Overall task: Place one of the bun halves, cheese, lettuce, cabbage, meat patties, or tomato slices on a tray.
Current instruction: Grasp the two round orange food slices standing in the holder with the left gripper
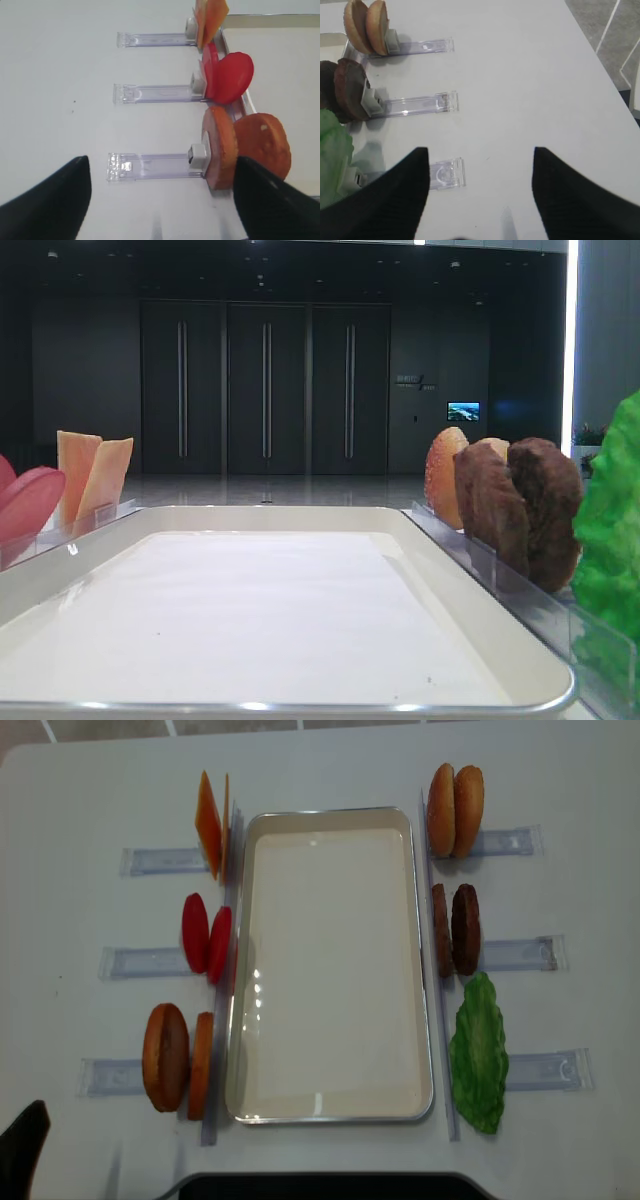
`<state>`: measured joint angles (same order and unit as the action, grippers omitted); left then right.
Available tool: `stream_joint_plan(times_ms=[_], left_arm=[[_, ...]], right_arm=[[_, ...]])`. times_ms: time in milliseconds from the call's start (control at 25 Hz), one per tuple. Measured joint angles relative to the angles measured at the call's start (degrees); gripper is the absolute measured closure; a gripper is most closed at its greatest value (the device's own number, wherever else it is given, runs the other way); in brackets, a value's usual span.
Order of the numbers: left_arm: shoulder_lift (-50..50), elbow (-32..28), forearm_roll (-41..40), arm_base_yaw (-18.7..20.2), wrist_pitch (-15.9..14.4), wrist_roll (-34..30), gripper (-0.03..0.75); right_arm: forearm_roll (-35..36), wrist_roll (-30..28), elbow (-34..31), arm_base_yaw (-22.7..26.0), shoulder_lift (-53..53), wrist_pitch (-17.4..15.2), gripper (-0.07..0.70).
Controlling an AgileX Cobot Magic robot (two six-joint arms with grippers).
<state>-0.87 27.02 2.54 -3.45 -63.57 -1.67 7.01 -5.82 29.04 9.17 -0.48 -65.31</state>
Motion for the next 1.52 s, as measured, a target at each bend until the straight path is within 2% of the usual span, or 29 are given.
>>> stream_joint_plan(times_ms=[120,160,200,240,400,560,680,760,880,1000,1240,1400,1520], left_arm=[[4.3,1.5,-4.2,0.1,-1.3,3.9,0.059],[12.7,2.8,-3.9,0.1,-1.4,4.7,0.101],[17.0,4.0,-2.5,0.1,-1.4,4.7,0.118],[17.0,4.0,-2.5,0.1,-1.4,4.7,0.118],[38.8,11.0,3.7,0.1,-1.8,3.1,0.139],[55.4,19.1,5.0,0.1,-4.1,2.8,0.145],[60.6,22.8,5.4,0.1,-4.0,3.7,0.163],[61.9,23.6,5.4,0.1,-2.9,5.8,0.172],[63.1,23.8,5.7,0.8,-2.9,8.7,0.181],[64.1,23.8,5.0,6.0,-2.9,13.1,0.199],[67.1,23.8,-0.5,24.4,-1.3,29.5,0.209],[71.7,23.8,-2.5,32.9,0.8,36.3,0.209],[75.1,23.8,-4.0,36.9,2.8,39.5,0.209]], right_arm=[[0.0,0.0,0.0,0.0,0.0,0.0,0.205],[0.0,0.0,0.0,0.0,0.0,0.0,0.205],[0.0,0.0,0.0,0.0,0.0,0.0,0.205],[0.0,0.0,0.0,0.0,0.0,0.0,0.205],[0.0,0.0,0.0,0.0,0.0,0.0,0.205],[0.0,0.0,0.0,0.0,0.0,0.0,0.205],[0.0,0.0,0.0,0.0,0.0,0.0,0.205],[0.0,0.0,0.0,0.0,0.0,0.0,0.205],[0.0,0.0,0.0,0.0,0.0,0.0,0.205],[0.0,0.0,0.0,0.0,0.0,0.0,0.205],[0.0,0.0,0.0,0.0,0.0,0.0,0.205],[0.0,0.0,0.0,0.0,0.0,0.0,0.205],[0.0,0.0,0.0,0.0,0.0,0.0,0.205]])
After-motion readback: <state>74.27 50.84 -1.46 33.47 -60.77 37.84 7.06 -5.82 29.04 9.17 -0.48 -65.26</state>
